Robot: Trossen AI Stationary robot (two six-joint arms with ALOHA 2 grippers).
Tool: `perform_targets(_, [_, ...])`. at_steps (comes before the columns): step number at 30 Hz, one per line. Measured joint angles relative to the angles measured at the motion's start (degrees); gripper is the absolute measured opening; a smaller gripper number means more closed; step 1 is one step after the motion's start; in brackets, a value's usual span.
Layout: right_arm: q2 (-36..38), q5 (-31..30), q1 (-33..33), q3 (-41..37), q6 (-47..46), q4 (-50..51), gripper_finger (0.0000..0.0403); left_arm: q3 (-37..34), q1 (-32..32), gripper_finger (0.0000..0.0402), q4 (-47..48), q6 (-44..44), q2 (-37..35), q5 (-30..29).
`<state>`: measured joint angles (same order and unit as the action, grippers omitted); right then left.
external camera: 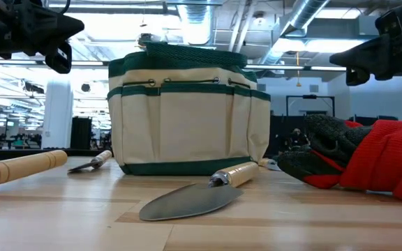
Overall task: Pick & Place Garden tools in Gardening bag
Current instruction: Put the gloves into the gardening bag
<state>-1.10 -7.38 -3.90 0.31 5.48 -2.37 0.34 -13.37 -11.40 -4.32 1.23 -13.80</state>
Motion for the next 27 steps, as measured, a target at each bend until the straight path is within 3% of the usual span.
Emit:
perform_targets(7, [0.0, -0.1, 0.0, 0.0, -7.0, -0.8, 0.0000, 0.0, 0.0, 0.0002, -0.3, -0.5, 0.0, 0.0])
perform_targets(13, [0.0, -0.1, 0.0, 0.0, -7.0, -1.1, 0.0000, 0.0, 0.0, 0.0002, -1.2, 4.9, 0.0, -5.4])
perform_targets(27, [0.0, -0.1, -0.2, 0.0, -6.6, -0.4, 0.0000, 0.0, 0.0, 0.0002, -1.2, 5.4, 0.0, -5.7])
